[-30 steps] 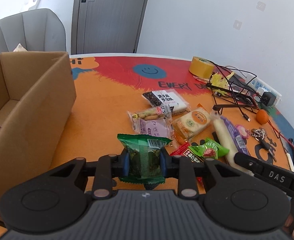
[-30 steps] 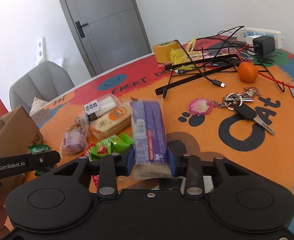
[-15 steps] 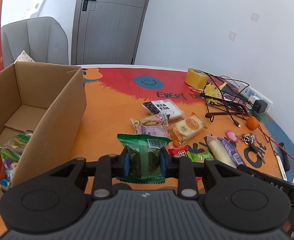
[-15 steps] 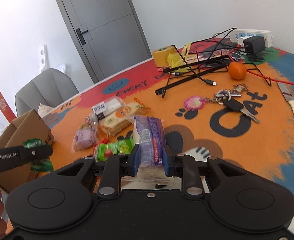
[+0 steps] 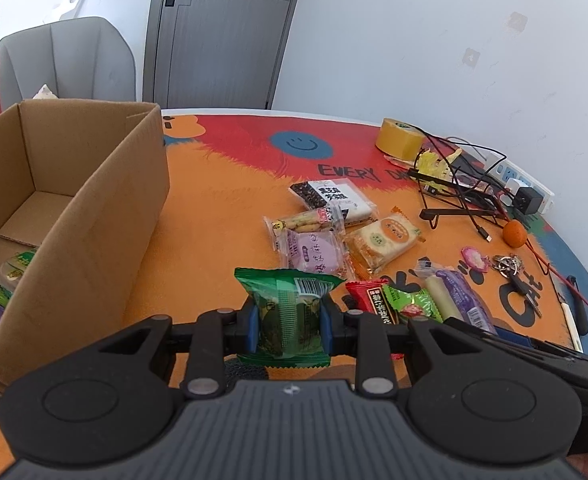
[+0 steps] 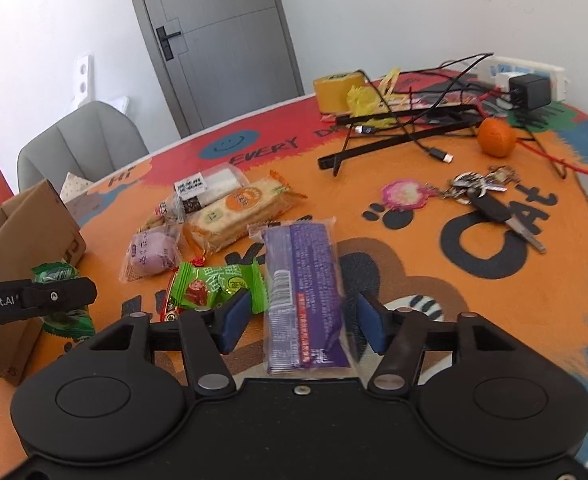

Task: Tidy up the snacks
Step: 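Carry both held snacks over the cardboard box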

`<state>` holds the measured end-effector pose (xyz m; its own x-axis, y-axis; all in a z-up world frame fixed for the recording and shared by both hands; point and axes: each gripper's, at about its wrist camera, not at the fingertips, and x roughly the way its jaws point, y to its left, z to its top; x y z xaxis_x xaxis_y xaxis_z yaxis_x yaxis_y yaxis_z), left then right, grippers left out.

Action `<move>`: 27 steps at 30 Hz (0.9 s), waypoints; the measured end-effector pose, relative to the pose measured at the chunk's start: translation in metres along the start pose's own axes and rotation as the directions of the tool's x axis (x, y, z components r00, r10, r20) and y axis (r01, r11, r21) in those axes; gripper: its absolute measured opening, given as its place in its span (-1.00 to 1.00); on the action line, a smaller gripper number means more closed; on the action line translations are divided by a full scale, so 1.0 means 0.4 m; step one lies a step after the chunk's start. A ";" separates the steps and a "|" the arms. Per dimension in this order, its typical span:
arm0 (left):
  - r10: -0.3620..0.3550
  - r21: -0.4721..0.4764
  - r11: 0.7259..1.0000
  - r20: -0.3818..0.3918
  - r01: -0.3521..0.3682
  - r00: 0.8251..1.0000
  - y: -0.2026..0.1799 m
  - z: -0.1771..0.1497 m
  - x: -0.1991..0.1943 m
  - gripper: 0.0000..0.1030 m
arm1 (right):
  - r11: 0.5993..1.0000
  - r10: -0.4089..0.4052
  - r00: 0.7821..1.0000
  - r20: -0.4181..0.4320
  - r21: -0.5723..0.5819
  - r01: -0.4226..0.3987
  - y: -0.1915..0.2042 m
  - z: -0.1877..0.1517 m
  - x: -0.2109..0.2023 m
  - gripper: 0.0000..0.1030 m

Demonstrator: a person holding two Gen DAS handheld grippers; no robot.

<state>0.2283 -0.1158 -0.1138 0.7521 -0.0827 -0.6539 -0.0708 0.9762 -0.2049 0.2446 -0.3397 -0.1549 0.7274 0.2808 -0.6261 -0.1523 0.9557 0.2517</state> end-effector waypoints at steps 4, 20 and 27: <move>0.001 -0.011 1.000 -0.009 -0.001 1.000 0.007 -0.002 0.009 -0.45 | 0.998 -0.033 0.999 0.019 -0.057 0.034 0.020 -0.003 0.010 -0.06; -0.032 -0.012 0.999 0.052 0.033 0.998 0.012 0.027 -0.060 -0.46 | 1.000 -0.020 0.995 0.098 -0.016 0.022 0.035 0.032 -0.069 -0.38; -0.037 -0.010 0.999 0.097 0.038 0.995 0.018 0.045 -0.113 -0.46 | 1.000 0.020 0.990 0.139 -0.018 -0.018 0.085 0.065 -0.101 -0.38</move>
<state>0.2057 -0.1014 -0.0727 0.8145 -0.0991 -0.5717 -0.0487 0.9702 -0.2374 0.2274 -0.3208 -0.1020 0.8101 0.2852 -0.5122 -0.1776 0.9520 0.2493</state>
